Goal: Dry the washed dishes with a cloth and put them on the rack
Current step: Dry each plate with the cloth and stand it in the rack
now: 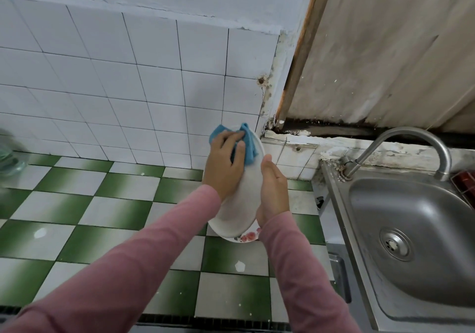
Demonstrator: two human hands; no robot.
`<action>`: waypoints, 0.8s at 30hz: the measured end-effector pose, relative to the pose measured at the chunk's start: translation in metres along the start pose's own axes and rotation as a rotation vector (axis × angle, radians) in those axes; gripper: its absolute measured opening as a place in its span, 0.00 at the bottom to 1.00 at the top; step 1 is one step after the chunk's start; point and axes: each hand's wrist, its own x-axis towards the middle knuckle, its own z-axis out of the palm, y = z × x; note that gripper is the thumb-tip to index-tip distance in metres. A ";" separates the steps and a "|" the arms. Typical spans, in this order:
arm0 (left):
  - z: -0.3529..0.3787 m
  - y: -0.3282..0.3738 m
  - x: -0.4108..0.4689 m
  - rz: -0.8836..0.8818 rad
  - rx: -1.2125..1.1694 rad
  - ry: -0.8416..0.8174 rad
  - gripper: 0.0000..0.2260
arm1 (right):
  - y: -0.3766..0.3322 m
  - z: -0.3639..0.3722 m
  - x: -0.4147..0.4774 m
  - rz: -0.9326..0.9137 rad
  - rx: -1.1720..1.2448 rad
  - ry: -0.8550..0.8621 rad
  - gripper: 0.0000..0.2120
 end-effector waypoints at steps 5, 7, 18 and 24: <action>0.008 -0.007 -0.027 0.377 0.220 -0.170 0.19 | 0.001 -0.005 0.005 -0.001 0.071 0.064 0.16; 0.006 -0.008 -0.020 0.312 0.188 -0.172 0.19 | 0.004 -0.006 0.004 0.011 0.067 0.056 0.16; 0.003 -0.015 -0.014 0.171 0.140 -0.192 0.24 | 0.004 -0.013 -0.001 0.047 0.016 0.056 0.16; -0.011 -0.020 0.010 -0.406 -0.157 -0.004 0.14 | 0.004 -0.020 -0.006 0.058 0.113 0.077 0.17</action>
